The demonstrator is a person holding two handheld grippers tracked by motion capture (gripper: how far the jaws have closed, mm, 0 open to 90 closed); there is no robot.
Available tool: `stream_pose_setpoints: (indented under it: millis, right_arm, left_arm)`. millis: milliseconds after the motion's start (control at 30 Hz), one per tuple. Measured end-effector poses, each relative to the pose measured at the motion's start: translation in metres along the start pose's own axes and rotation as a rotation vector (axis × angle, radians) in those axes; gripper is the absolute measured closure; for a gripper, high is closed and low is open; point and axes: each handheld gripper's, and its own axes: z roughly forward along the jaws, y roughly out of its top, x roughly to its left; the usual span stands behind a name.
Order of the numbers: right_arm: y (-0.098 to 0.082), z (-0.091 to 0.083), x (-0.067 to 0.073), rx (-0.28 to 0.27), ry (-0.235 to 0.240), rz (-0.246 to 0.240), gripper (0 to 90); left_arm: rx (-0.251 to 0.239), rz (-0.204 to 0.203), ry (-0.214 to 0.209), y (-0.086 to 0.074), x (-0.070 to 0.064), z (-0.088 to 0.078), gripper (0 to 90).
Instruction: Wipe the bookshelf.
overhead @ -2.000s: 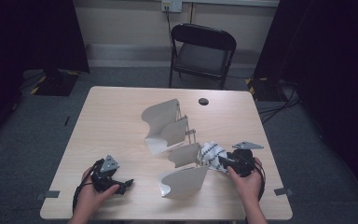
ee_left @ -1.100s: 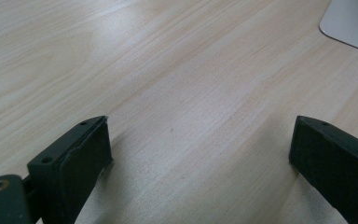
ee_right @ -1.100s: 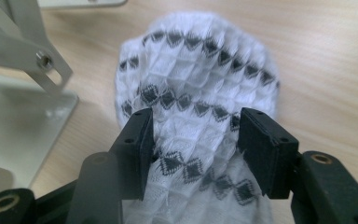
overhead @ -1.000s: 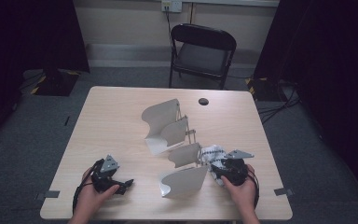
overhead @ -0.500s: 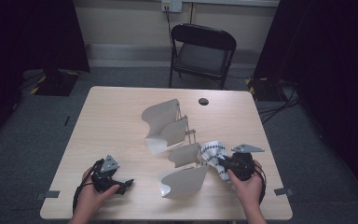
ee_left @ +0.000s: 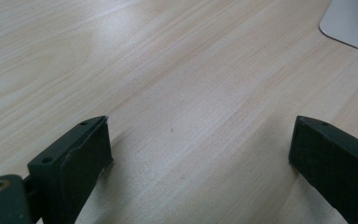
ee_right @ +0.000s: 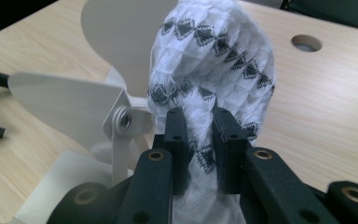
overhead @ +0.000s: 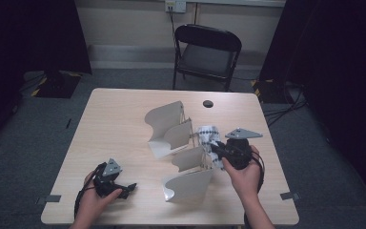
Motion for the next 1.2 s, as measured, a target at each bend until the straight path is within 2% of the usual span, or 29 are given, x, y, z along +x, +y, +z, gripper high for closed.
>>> stream_pose_setpoints:
  millis: [200, 300, 600, 800, 867, 967, 1033, 1200]
  right_arm:
    - [-0.020, 0.015, 0.002, 0.027, 0.042, 0.036, 78.1]
    - [-0.031, 0.020, 0.005, 0.051, 0.042, 0.026, 78.1]
    - [-0.071, 0.043, 0.005, 0.127, 0.056, 0.049, 78.1]
    - [-0.087, 0.049, 0.002, 0.164, 0.049, 0.043, 77.9]
    - [-0.088, 0.046, -0.001, 0.164, 0.046, 0.055, 77.9]
    - [-0.086, 0.041, -0.004, 0.164, 0.026, 0.042, 77.9]
    - [-0.080, 0.034, -0.009, 0.151, 0.013, 0.057, 77.9]
    - [-0.057, 0.017, -0.020, 0.100, -0.023, 0.054, 77.9]
  left_arm:
    - [0.001, 0.007, 0.000, 0.000, 0.000, 0.000, 5.5]
    - [0.001, 0.007, 0.001, 0.000, 0.000, 0.000, 5.5]
    - [0.001, 0.007, 0.000, 0.000, 0.000, 0.000, 5.5]
    - [0.001, 0.006, 0.000, 0.000, 0.000, 0.000, 5.5]
    - [0.002, 0.007, 0.001, 0.000, 0.000, 0.000, 5.5]
    - [0.002, 0.007, 0.001, 0.000, 0.000, 0.000, 5.5]
    - [0.001, 0.007, 0.001, 0.000, 0.000, 0.000, 5.5]
    - [0.001, 0.007, 0.001, 0.000, 0.000, 0.000, 5.5]
